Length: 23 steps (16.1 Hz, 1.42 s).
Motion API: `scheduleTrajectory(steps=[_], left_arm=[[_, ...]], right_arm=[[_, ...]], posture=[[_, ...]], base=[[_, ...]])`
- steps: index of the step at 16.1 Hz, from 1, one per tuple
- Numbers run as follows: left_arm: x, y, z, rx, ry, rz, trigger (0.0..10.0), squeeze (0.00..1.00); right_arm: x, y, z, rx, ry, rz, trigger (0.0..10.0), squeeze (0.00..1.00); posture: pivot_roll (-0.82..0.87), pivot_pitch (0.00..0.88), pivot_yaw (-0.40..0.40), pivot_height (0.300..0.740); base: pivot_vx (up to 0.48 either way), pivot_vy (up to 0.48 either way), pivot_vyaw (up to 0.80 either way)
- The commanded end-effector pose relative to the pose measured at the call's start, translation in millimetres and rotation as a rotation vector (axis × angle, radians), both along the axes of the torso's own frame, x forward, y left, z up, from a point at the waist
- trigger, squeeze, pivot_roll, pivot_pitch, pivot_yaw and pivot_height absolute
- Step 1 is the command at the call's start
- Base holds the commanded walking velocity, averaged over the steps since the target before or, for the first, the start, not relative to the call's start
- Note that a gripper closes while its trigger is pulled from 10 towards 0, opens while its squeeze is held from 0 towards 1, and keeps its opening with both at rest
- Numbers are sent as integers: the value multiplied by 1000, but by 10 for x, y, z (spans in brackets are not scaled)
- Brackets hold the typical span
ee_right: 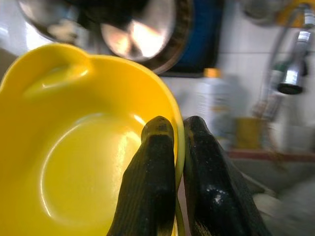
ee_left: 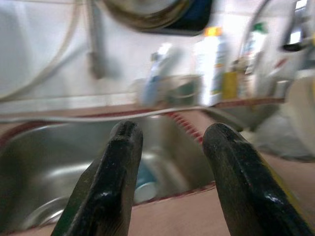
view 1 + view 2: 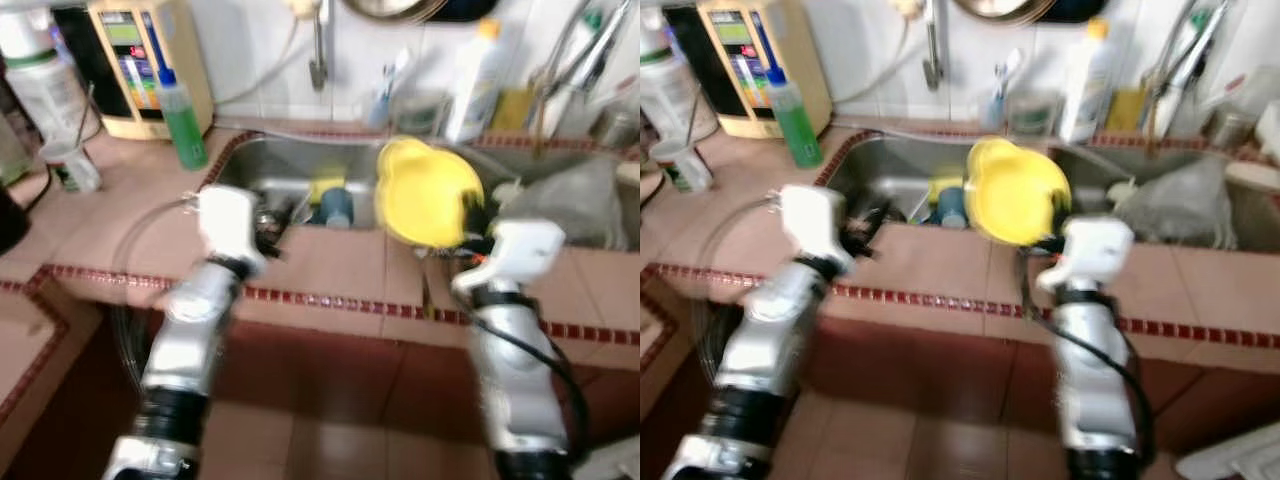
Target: Kitchen organization
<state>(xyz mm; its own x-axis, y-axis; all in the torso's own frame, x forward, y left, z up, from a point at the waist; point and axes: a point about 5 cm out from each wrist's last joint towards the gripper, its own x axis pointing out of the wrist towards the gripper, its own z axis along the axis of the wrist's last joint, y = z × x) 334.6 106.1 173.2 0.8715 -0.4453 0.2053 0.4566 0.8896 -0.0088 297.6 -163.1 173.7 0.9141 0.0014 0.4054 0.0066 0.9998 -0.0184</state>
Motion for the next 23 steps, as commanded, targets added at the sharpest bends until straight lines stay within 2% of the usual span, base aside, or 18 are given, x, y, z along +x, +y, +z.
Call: scheduleTrajectory(steps=[1,3,15,23], left_arm=[[6,91,-6,21,10,13,10000,0],[10,97,-10,20,17,13,10000,0],[7,84,-50,-12,46,8,10000,0],[8,51,-63,-11,50,-3,10000,0]], right_arm=[[8,65,45,11,-19,18,10000,0],[3,60,64,16,-35,20,10000,0],[-48,59,43,-10,-29,63,10000,0],[-79,62,36,-19,-26,76,10000,0]], posture=[[-65,7,50,740],[-66,7,50,740],[-84,0,36,740],[-97,0,39,740]], base=[[0,0,-775],[0,0,-731],[0,0,0],[322,0,0]])
